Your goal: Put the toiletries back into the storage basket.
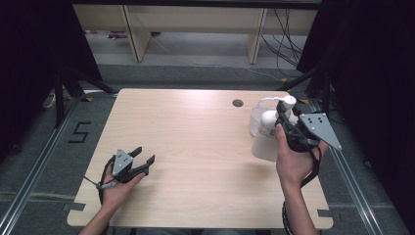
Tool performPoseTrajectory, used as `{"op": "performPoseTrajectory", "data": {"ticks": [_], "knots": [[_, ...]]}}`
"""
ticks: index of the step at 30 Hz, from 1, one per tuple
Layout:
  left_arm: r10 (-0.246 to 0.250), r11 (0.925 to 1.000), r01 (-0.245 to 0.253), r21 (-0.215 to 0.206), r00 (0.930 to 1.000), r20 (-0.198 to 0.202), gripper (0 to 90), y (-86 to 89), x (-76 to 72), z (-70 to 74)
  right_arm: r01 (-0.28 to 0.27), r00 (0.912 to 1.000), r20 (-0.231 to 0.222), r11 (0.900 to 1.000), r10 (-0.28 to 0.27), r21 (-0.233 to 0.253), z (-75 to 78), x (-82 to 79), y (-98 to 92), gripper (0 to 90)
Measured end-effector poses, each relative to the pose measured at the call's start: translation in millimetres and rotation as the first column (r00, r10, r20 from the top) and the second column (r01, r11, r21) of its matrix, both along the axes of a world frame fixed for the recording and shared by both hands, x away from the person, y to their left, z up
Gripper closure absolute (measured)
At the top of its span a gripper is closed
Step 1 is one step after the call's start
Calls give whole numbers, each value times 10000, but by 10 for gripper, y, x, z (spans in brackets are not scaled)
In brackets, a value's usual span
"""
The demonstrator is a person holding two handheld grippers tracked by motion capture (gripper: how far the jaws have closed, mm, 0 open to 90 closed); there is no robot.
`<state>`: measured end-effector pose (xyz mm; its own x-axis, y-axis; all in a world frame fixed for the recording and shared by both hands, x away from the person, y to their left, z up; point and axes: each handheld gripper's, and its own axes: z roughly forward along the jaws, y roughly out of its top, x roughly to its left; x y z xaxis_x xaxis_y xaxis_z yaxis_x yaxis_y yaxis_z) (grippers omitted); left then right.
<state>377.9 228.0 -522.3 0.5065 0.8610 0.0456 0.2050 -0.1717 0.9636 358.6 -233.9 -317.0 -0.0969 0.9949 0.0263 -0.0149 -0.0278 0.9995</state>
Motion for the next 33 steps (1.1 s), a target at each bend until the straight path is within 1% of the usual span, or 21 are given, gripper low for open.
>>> {"op": "performPoseTrajectory", "data": {"ticks": [1,3,7,8,9,10,11,12,15,16,17,19,21,22,23,26,29,30,31,32,33], "knots": [[-2,10000,2,6,10000,-2,378,1,0,0,29,10000,6,10000,-29,-34,8,22,-11,605],[9,10000,-9,5,10000,-5,378,2,0,0,3,10000,-23,10000,-3,48,11,33,-12,605],[11,10000,-11,-15,10000,-6,378,3,1,0,144,9999,-4,9999,-144,19,24,75,-50,605],[18,10000,-18,-19,10000,-14,378,3,2,0,182,9998,26,9998,-183,42,36,91,-65,605],[18,10000,-18,-18,10000,-11,378,3,2,0,145,9999,-11,9997,-145,201,42,98,-60,605],[18,10000,-18,-18,10000,-11,378,3,2,0,232,9997,67,9997,-232,18,50,106,-75,605],[13,10000,-13,-11,10000,-3,378,3,1,0,222,9997,26,9996,-222,145,61,109,-70,605],[12,10000,-12,-12,10000,-3,378,3,1,0,247,9997,69,9997,-247,85,67,115,-76,605],[14,10000,-14,-21,10000,-6,378,3,1,0,232,9997,97,9996,-233,128,80,133,-81,605],[19,10000,-19,-24,10000,-3,378,4,1,0,276,9995,168,9996,-275,-59,88,148,-103,605],[19,10000,-19,-25,10000,-1,378,4,1,0,290,9996,54,9996,-290,-41,94,150,-106,605],[20,10000,-20,-25,10000,-1,378,4,0,0,307,9994,179,9995,-307,-28,97,170,-115,605],[30,10000,-30,-33,10000,-8,378,5,0,0,344,9993,113,9994,-344,7,104,179,-117,605],[33,10000,-33,-28,10000,-7,378,5,0,0,368,9992,179,9993,-367,-50,107,189,-125,605],[33,10000,-33,-28,10000,-7,378,5,0,0,344,9993,161,9994,-345,39,110,192,-122,605],[26,10000,-26,-26,10000,-5,378,4,1,0,345,9992,218,9994,-347,58,120,212,-131,605],[37,10000,-37,-67,10000,32,378,4,8,-3,405,9988,293,9992,-403,-70,145,233,-153,605],[37,10000,-37,-67,10000,32,378,4,8,-3,415,9989,239,9991,-415,-30,153,237,-152,605],[-18,10000,19,-78,10000,95,378,6,15,-4,428,9986,303,9991,-429,37,156,245,-151,605],[-16,10000,16,-79,10000,90,378,5,14,-4,396,9987,330,9992,-394,-48,163,255,-161,605],[-19,10000,20,-77,10000,97,377,5,15,-4,431,9988,242,9991,-431,-10,169,258,-159,605]]}}
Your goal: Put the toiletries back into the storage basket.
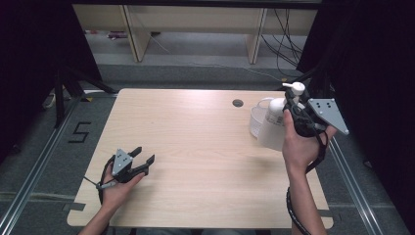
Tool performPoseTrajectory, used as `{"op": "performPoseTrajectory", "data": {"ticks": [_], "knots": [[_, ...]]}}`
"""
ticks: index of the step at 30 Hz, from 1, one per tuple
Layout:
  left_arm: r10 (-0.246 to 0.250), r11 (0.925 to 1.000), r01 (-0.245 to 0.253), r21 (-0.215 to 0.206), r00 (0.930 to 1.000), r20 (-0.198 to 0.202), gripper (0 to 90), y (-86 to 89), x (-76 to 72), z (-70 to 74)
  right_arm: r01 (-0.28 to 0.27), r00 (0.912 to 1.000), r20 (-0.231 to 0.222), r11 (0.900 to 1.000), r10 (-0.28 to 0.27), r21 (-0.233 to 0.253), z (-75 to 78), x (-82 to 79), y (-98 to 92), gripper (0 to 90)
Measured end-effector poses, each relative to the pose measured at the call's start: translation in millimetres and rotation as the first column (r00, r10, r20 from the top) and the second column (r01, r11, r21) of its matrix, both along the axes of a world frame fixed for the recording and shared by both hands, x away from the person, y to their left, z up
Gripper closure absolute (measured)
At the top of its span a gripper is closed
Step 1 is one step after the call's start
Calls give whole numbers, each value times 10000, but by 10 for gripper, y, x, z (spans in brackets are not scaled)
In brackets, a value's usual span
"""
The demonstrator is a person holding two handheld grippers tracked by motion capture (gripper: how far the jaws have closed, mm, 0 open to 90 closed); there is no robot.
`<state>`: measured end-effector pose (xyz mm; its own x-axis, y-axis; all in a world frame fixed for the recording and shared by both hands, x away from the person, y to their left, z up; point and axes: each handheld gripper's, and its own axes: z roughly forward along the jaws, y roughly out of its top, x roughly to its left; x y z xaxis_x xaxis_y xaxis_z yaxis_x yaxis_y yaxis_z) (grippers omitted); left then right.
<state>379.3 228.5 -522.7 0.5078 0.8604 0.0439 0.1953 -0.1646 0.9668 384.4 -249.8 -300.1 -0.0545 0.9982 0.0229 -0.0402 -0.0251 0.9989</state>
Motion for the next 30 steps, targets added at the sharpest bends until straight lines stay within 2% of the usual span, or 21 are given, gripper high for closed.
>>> {"op": "performPoseTrajectory", "data": {"ticks": [3,6,8,11,12,14,20,23,30], "knots": [[8,10000,-8,5,10000,3,378,0,-1,0,-9,10000,64,9999,8,137,10,21,2,605],[16,10000,-16,10,10000,-9,378,-1,-1,0,-3,10000,11,10000,3,23,29,36,-7,605],[57,10000,-56,43,9999,-102,378,-2,-13,4,-13,9999,141,10000,13,30,37,52,-9,605],[64,10000,-63,64,9999,-106,378,-4,-13,4,4,10000,87,9998,-6,208,47,64,1,605],[64,10000,-63,64,9999,-106,378,-4,-13,4,7,9999,144,10000,-7,9,53,74,-15,605],[75,10000,-74,40,9999,-110,378,-4,-12,3,34,9999,147,10000,-33,-49,61,89,-19,605],[67,10000,-67,2,9999,-90,378,-5,-9,1,42,9997,242,10000,-41,-41,80,120,-22,605],[32,10000,-32,12,10000,-19,378,-2,-1,0,74,9999,99,10000,-74,58,91,139,-16,605],[29,10000,-29,-11,10000,-11,378,-1,1,0,117,9996,264,9999,-115,-53,116,201,-26,605]]}}
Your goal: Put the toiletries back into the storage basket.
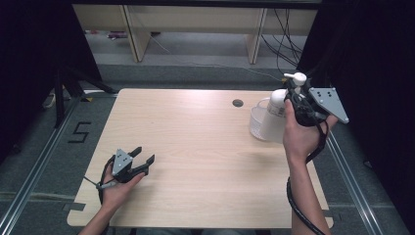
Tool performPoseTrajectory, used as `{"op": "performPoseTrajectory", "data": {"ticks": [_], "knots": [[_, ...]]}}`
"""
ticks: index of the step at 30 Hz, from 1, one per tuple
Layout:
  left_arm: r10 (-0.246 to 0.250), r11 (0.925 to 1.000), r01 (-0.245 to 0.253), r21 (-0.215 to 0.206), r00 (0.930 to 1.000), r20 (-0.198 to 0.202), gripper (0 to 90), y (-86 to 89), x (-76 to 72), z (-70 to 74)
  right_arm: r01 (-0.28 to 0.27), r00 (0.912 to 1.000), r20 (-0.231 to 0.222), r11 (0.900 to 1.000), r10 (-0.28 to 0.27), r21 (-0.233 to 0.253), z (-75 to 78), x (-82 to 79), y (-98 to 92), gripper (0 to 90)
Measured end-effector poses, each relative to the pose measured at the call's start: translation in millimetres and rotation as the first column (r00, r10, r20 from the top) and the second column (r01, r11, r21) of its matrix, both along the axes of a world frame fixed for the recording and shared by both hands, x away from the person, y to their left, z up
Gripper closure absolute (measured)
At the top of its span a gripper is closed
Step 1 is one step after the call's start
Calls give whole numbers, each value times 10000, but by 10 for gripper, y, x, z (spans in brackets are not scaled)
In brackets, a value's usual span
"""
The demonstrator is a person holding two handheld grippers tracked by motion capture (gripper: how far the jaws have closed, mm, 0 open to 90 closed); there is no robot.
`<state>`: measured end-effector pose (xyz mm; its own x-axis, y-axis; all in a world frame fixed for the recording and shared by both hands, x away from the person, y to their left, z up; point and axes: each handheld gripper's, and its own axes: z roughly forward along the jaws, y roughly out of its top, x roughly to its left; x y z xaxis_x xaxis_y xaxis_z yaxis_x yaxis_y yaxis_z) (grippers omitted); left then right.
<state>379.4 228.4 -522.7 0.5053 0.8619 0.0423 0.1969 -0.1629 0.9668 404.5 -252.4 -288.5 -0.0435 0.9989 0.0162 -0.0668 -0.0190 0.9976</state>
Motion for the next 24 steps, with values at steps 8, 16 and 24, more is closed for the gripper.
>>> {"op": "performPoseTrajectory", "data": {"ticks": [8,16,24], "knots": [[-2,10000,2,-14,10000,3,378,0,0,0,83,10000,-41,10000,-83,32,46,64,-2,605],[31,10000,-31,-39,10000,-79,378,3,-7,1,206,9998,-37,9998,-206,19,52,146,-25,605],[58,10000,-58,-17,9999,-123,378,6,-11,4,264,9996,-79,9997,-264,-9,62,209,-56,605]]}}
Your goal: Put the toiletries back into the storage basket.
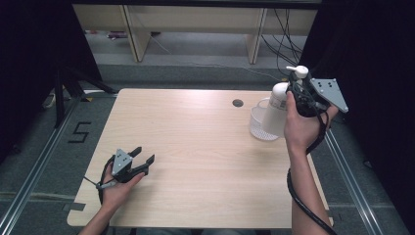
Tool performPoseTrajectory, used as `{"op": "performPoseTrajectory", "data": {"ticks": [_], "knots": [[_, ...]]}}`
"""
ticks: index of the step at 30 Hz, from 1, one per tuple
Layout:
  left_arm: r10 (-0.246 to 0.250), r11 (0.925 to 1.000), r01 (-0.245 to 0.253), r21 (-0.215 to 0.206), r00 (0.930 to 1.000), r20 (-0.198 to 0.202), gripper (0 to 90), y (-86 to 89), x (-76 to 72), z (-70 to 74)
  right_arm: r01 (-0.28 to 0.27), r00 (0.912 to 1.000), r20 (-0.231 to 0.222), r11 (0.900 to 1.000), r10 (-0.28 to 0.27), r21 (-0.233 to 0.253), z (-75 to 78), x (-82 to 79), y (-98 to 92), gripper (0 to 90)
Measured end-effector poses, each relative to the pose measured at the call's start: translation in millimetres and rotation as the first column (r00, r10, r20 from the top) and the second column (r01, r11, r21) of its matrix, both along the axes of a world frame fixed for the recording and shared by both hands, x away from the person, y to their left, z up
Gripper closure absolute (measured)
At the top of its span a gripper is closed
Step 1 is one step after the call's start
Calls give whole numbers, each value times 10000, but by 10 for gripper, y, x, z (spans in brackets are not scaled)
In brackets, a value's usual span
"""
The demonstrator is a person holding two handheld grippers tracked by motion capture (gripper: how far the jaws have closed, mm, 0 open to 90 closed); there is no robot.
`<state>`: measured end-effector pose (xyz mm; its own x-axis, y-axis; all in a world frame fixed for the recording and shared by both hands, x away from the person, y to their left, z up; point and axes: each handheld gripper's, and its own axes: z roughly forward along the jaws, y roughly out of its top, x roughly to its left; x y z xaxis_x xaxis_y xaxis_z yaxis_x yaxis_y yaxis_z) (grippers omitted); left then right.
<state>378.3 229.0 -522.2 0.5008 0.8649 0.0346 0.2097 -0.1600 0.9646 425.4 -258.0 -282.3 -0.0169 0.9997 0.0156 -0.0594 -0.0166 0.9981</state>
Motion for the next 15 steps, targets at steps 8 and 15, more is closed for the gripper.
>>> {"op": "performPoseTrajectory", "data": {"ticks": [8,15], "knots": [[-27,10000,27,-51,10000,37,377,0,4,-3,110,9999,27,9999,-110,63,38,83,-25,605],[6,10000,-6,-7,10000,-8,378,1,-1,0,122,9999,-41,9999,-121,107,59,136,-39,605]]}}
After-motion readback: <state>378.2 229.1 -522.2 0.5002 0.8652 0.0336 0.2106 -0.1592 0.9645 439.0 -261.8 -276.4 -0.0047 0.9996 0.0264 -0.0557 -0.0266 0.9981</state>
